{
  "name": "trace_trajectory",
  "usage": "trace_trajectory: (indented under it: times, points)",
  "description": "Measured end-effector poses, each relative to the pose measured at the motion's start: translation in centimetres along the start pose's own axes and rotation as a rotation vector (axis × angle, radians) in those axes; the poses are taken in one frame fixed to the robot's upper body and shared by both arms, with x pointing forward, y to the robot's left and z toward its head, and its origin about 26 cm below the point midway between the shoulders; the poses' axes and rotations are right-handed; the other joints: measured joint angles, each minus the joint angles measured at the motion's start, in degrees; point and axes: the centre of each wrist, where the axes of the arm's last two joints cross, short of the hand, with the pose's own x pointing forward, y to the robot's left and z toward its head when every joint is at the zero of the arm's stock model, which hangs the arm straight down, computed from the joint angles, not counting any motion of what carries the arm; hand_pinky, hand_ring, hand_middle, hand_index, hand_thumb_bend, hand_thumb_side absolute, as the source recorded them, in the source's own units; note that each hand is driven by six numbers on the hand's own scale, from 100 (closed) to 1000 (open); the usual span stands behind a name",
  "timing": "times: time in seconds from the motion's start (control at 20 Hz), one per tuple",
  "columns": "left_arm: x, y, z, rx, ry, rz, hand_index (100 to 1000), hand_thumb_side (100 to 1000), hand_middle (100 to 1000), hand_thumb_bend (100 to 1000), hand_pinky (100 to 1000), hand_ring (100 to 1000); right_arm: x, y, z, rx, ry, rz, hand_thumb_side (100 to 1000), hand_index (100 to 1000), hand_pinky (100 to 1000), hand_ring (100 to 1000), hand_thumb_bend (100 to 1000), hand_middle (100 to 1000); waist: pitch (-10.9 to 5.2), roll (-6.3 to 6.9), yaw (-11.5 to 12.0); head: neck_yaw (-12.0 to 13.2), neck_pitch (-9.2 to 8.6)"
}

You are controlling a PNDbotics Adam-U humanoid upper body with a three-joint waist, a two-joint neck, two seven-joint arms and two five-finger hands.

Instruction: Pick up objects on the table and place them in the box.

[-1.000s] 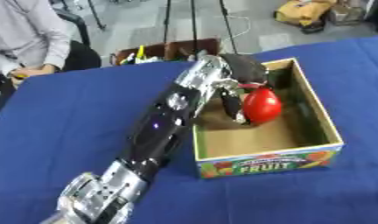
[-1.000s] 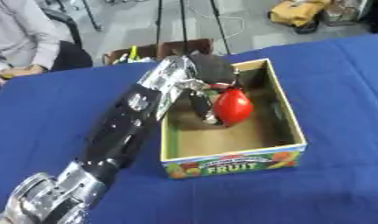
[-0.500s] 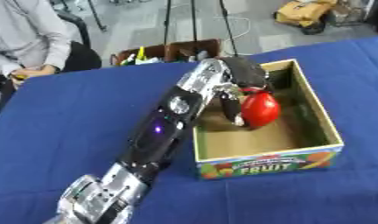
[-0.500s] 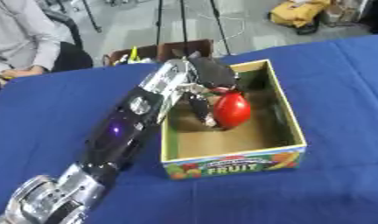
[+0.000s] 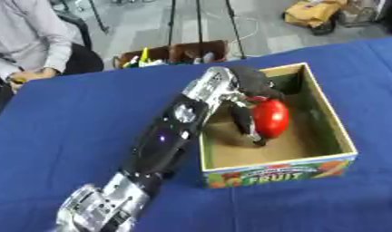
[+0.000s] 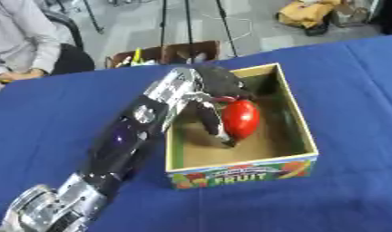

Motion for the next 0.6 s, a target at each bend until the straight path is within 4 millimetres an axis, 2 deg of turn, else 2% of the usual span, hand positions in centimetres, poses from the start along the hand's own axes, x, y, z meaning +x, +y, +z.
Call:
trace_trajectory:
  times: [0.35,0.6]
  points:
    - [0.1,1.5,0.8,0.034,0.030,-0.054,1000,793,889,773,827,897,0.0,0.1,0.1,0.001,0.005,-0.003,720,397,205,100,100,213,-0.10,-0.01,0.33,0.00,0.00]
    - [0.1,2.2,1.3,0.065,0.038,-0.079,1000,846,914,844,847,905,-0.1,0.0,0.3,0.002,0.014,0.000,719,396,205,100,100,213,-0.44,-0.18,0.68,-0.05,-0.02]
